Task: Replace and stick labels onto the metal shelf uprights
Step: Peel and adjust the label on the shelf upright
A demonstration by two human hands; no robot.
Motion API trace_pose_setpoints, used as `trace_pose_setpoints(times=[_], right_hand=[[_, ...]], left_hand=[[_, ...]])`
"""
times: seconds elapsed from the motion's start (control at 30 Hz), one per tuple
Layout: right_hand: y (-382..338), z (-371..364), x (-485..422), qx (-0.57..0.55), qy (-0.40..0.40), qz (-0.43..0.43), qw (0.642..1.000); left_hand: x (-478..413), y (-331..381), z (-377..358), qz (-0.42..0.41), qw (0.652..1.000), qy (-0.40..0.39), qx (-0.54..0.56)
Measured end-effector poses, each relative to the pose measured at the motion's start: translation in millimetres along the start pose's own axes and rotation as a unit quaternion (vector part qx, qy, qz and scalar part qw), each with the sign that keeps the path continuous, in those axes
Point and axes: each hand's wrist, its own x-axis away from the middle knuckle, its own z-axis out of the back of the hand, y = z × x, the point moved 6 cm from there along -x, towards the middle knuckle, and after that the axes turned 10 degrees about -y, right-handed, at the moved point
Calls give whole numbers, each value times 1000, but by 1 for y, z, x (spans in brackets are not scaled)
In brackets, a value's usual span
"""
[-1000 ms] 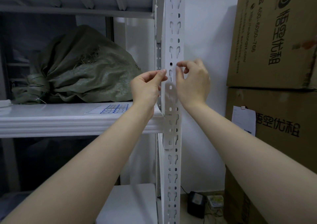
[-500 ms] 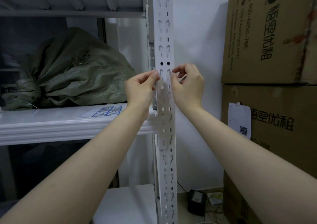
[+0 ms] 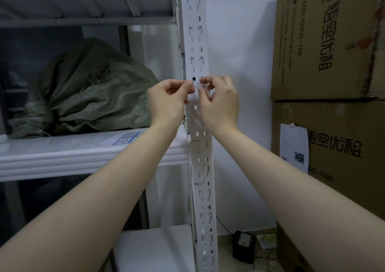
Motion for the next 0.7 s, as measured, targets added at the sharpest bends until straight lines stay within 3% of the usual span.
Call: trace_pose_setpoints(times=[0.33,0.7], right_hand=[[-4,1,3,20,27,-44,998],[-19,4,4,120,-5,-55,991]], left_hand=[[2,1,14,-2,999,-17,-35],[5,1,15,9,999,-27,-35]])
